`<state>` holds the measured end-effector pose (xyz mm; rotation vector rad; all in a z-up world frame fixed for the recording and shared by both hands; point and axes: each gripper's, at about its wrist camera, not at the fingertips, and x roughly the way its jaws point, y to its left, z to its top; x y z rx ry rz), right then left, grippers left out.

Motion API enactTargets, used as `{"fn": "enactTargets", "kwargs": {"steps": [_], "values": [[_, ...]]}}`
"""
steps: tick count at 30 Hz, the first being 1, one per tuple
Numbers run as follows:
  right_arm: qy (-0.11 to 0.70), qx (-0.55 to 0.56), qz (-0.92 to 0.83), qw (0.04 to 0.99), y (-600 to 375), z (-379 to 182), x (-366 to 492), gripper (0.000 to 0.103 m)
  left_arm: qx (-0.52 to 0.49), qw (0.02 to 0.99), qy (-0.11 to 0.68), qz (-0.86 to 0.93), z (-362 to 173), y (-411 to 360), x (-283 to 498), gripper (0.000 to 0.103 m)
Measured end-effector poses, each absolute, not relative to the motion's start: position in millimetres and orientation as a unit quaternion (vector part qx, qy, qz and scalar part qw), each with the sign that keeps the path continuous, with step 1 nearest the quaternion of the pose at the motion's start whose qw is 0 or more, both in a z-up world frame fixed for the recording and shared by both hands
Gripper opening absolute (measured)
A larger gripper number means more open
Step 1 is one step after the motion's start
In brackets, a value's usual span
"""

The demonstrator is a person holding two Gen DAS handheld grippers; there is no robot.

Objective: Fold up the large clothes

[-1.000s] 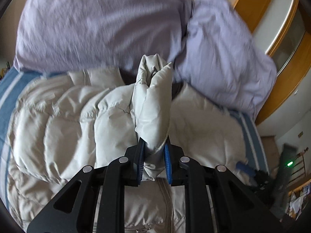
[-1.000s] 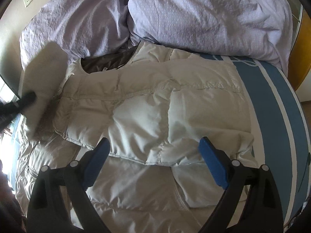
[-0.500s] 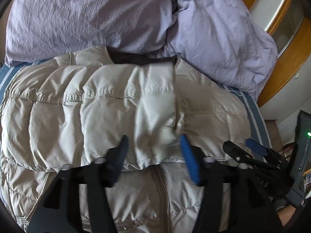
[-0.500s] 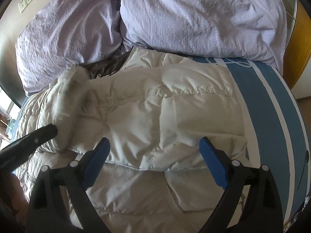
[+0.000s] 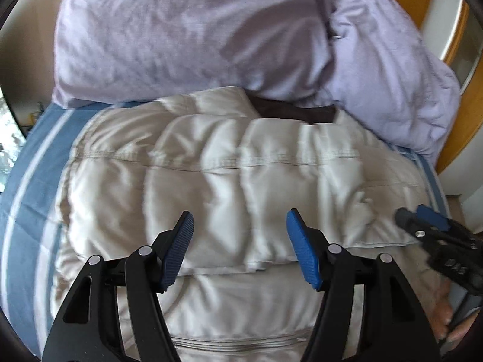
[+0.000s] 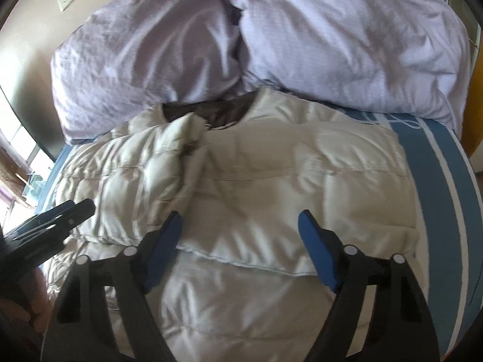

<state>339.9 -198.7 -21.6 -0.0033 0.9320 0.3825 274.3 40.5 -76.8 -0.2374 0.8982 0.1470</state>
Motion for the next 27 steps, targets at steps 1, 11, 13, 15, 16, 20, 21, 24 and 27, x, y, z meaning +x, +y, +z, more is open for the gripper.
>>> {"fn": "enactTargets", "kwargs": {"steps": [1, 11, 13, 15, 16, 20, 21, 24, 27], "values": [[0.445, 0.0, 0.188, 0.875, -194, -20, 338, 0.074, -0.111, 0.89, 0.434, 0.082, -79, 47, 274, 0.065], [0.442, 0.015, 0.205, 0.873, -176, -10, 332, 0.063, -0.115, 0.865, 0.478, 0.106, -118, 63, 287, 0.065], [0.442, 0.019, 0.209, 0.872, -173, -9, 332, 0.054, -0.103, 0.865, 0.481, 0.099, -121, 54, 289, 0.065], [0.443, 0.021, 0.216, 0.87, -169, -10, 332, 0.047, -0.094, 0.865, 0.483, 0.098, -123, 50, 290, 0.065], [0.444, 0.023, 0.22, 0.868, -166, -11, 333, 0.043, -0.094, 0.865, 0.483, 0.097, -123, 49, 290, 0.065], [0.449, 0.021, 0.233, 0.862, -153, -15, 334, 0.033, -0.099, 0.865, 0.484, 0.093, -124, 53, 290, 0.065], [0.45, 0.019, 0.237, 0.861, -149, -16, 334, 0.031, -0.099, 0.865, 0.483, 0.092, -123, 52, 290, 0.065], [0.456, 0.012, 0.24, 0.857, -141, -24, 335, 0.024, -0.098, 0.865, 0.483, 0.091, -124, 53, 290, 0.065], [0.462, -0.003, 0.227, 0.858, -138, -34, 337, 0.02, -0.098, 0.865, 0.483, 0.091, -124, 53, 290, 0.065]]}}
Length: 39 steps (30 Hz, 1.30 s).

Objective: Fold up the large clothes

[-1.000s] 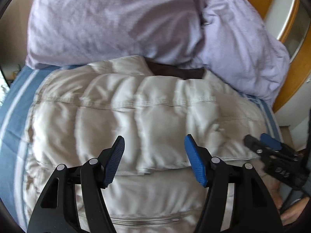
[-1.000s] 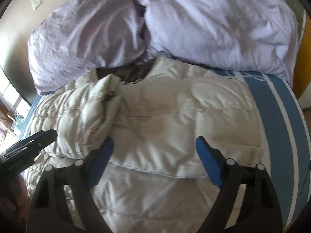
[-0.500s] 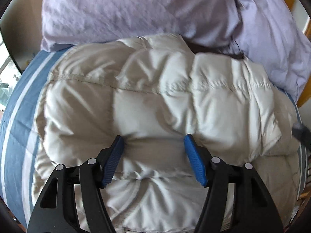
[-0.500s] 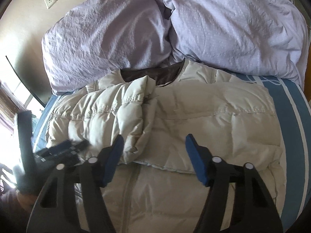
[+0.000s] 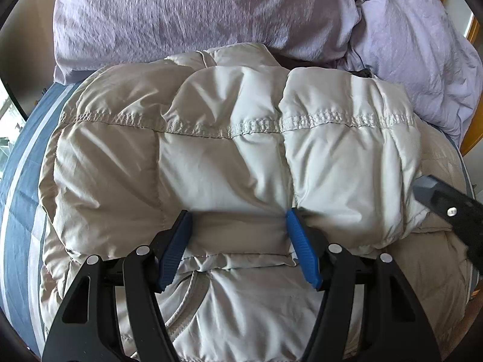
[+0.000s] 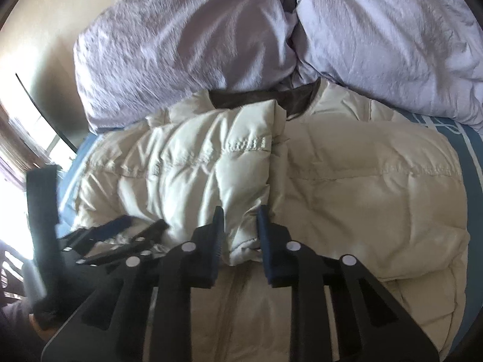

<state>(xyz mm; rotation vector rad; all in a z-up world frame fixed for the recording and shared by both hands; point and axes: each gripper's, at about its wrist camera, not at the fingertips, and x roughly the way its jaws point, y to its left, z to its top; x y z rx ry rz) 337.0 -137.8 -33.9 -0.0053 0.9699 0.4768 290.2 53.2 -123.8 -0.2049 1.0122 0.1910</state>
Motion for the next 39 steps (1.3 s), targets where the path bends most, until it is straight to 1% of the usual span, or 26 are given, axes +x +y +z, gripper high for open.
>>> {"fn": "enactTargets", "kwargs": {"steps": [1, 3, 13, 19, 20, 21, 22, 23, 24, 25, 28, 32, 34, 39], "values": [[0.466, -0.006, 0.222, 0.857, -138, -38, 338, 0.017, -0.098, 0.865, 0.483, 0.091, -124, 53, 290, 0.065], [0.48, -0.007, 0.21, 0.852, -141, -49, 342, 0.016, -0.098, 0.865, 0.483, 0.09, -124, 54, 291, 0.065], [0.503, -0.001, 0.195, 0.842, -146, -80, 349, 0.015, -0.095, 0.866, 0.484, 0.088, -126, 54, 292, 0.065], [0.514, 0.015, 0.196, 0.835, -149, -86, 356, 0.014, -0.102, 0.865, 0.483, 0.087, -120, 55, 288, 0.067], [0.516, 0.016, 0.2, 0.833, -150, -85, 357, 0.016, -0.108, 0.865, 0.482, 0.086, -117, 58, 284, 0.067], [0.517, 0.02, 0.204, 0.831, -151, -83, 358, 0.019, -0.113, 0.866, 0.48, 0.086, -114, 60, 280, 0.071], [0.519, 0.026, 0.205, 0.829, -154, -80, 358, 0.028, -0.117, 0.866, 0.478, 0.086, -111, 62, 276, 0.075], [0.521, 0.033, 0.208, 0.828, -157, -76, 357, 0.035, -0.122, 0.869, 0.472, 0.085, -106, 67, 269, 0.076], [0.519, 0.035, 0.206, 0.829, -161, -71, 354, 0.059, -0.123, 0.87, 0.469, 0.085, -103, 70, 262, 0.078], [0.509, 0.037, 0.204, 0.835, -167, -64, 350, 0.069, -0.122, 0.872, 0.467, 0.088, -100, 74, 256, 0.082], [0.49, 0.029, 0.214, 0.845, -182, -47, 333, 0.069, -0.121, 0.876, 0.457, 0.095, -90, 91, 230, 0.083], [0.489, 0.014, 0.213, 0.846, -218, -35, 308, 0.07, -0.127, 0.876, 0.453, 0.103, -82, 118, 192, 0.083], [0.492, 0.011, 0.201, 0.847, -244, -34, 293, 0.072, -0.126, 0.876, 0.454, 0.108, -83, 132, 169, 0.083], [0.506, 0.02, 0.157, 0.848, -310, -40, 260, 0.072, -0.138, 0.87, 0.458, 0.12, -92, 160, 121, 0.083]]}}
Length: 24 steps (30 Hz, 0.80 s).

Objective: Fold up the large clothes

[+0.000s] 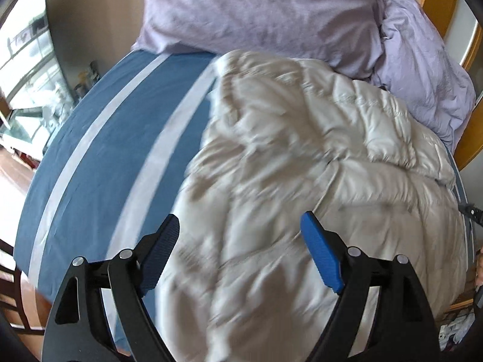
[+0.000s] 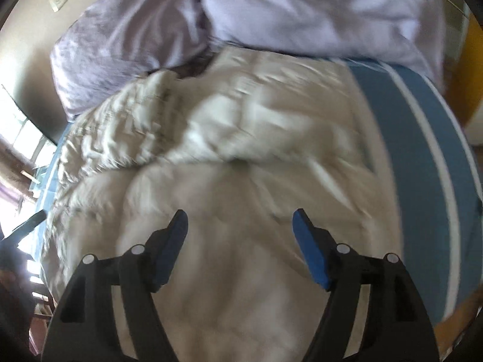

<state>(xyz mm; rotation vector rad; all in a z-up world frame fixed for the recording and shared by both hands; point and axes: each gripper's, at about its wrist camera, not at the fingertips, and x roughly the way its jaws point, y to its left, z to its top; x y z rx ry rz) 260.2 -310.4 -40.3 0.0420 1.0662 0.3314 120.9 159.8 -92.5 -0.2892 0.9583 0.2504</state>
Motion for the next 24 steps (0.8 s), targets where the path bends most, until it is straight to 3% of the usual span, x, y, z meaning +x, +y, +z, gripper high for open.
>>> {"fn": "enactTargets", "kwargs": {"steps": [15, 20, 24], "values": [[0.548, 0.08, 0.067, 0.83, -440, -81, 189, 0.073, -0.207, 0.846, 0.48, 0.108, -131, 182, 47, 0.083], [0.552, 0.09, 0.087, 0.824, -442, -89, 175, 0.073, -0.232, 0.845, 0.47, 0.105, -134, 179, 38, 0.077], [0.552, 0.107, 0.098, 0.821, -444, -94, 169, 0.068, -0.244, 0.843, 0.469, 0.094, -134, 174, 38, 0.065]]}}
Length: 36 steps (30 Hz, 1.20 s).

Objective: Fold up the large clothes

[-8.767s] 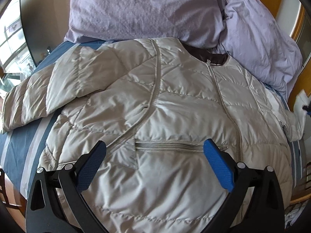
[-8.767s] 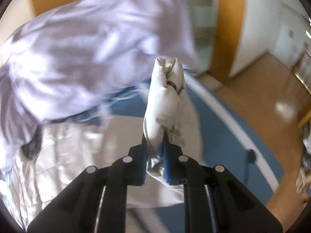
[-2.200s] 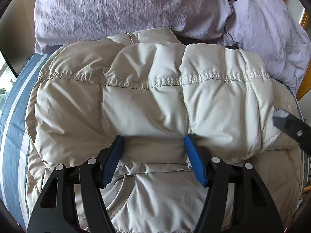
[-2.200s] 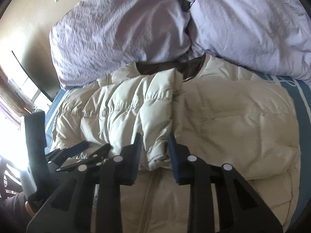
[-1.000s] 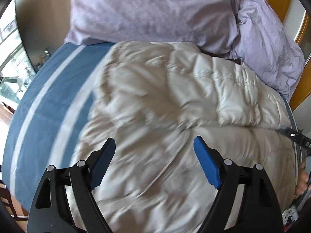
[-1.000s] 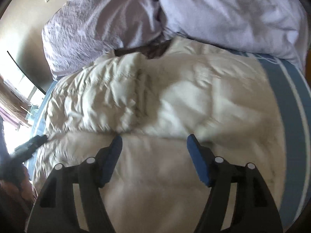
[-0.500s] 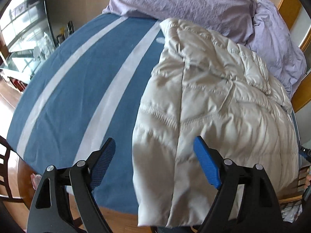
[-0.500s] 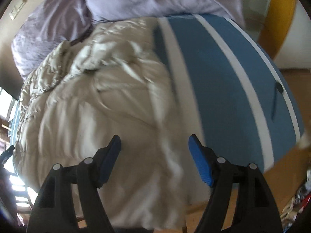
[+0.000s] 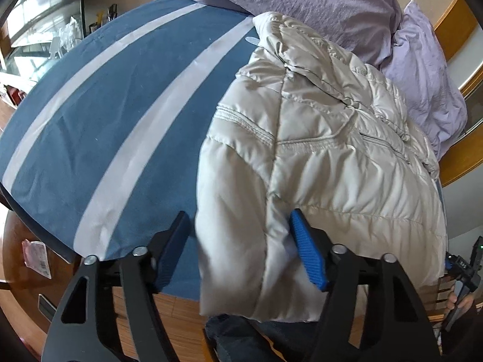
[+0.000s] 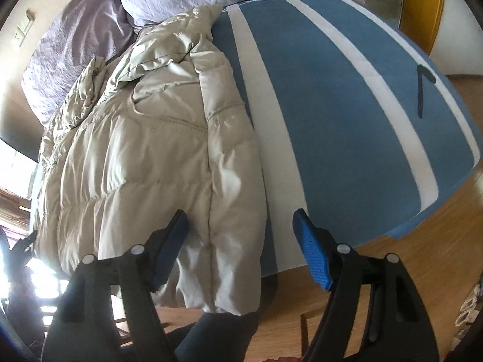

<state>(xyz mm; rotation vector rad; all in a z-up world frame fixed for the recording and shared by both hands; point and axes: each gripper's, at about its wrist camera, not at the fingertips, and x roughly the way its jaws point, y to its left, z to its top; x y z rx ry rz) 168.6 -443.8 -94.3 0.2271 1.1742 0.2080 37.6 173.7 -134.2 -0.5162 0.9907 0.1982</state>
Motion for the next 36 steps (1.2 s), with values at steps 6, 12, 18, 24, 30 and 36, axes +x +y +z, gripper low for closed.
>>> {"fn": "enactTargets", "kwargs": {"steps": [6, 12, 18, 24, 30, 36], "values": [[0.553, 0.119, 0.117, 0.816, -443, -95, 162, 0.051, -0.255, 0.841, 0.47, 0.086, -135, 166, 37, 0.06], [0.555, 0.127, 0.137, 0.811, -437, -94, 155, 0.043, -0.267, 0.839, 0.466, 0.089, -135, 161, 37, 0.06], [0.552, 0.145, 0.14, 0.809, -440, -94, 148, 0.041, -0.283, 0.838, 0.459, 0.089, -136, 161, 36, 0.041], [0.54, 0.155, 0.154, 0.813, -440, -88, 146, 0.012, -0.296, 0.844, 0.438, 0.087, -125, 164, 32, 0.016], [0.501, 0.171, 0.156, 0.834, -437, -60, 154, 0.011, -0.305, 0.867, 0.387, 0.068, -87, 165, 34, 0.011], [0.437, 0.189, 0.167, 0.863, -431, -11, 178, 0.011, -0.313, 0.888, 0.331, 0.059, -41, 171, 50, 0.011]]}}
